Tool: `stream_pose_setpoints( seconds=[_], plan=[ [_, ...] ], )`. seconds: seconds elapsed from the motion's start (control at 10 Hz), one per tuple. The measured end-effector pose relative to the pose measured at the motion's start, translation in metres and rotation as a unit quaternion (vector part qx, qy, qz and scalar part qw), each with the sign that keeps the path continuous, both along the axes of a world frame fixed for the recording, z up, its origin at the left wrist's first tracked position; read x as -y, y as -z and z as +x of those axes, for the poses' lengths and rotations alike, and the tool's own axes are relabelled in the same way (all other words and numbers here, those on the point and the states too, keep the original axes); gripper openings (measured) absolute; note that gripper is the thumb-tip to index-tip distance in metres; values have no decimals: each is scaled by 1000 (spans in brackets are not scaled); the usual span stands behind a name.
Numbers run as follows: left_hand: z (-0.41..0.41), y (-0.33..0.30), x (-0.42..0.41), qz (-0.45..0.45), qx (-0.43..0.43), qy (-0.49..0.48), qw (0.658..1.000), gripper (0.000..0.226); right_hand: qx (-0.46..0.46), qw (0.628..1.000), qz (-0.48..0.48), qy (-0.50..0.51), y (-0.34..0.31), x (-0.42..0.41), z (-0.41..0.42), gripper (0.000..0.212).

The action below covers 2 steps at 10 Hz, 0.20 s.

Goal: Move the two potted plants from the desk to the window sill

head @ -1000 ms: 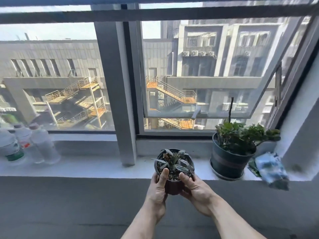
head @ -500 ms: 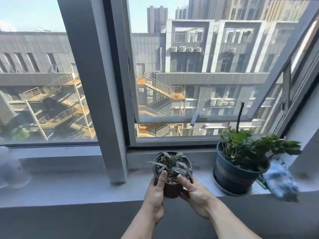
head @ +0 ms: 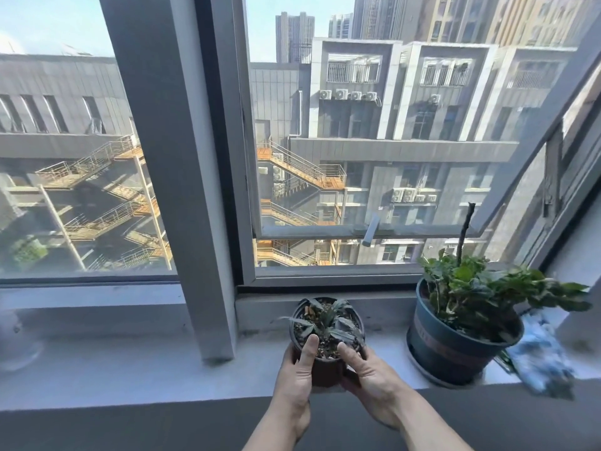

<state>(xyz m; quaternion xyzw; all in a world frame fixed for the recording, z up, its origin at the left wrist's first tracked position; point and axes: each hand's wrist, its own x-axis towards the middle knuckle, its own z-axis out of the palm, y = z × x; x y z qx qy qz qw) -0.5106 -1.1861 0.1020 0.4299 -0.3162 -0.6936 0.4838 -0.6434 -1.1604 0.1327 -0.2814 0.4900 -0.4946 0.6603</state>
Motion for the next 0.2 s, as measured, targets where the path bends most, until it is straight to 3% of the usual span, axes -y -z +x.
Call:
stream_pose_setpoints(
  seconds=[0.1,0.2],
  plan=[
    [-1,-6,-3,6,7,-17,1000,100,-15,1000,0,-5,-7,-5,-1,72],
    [8,-9,-2,-19,-8,-21,1000,117,-71,997,-12,-11,-15,-7,-8,105]
  ],
)
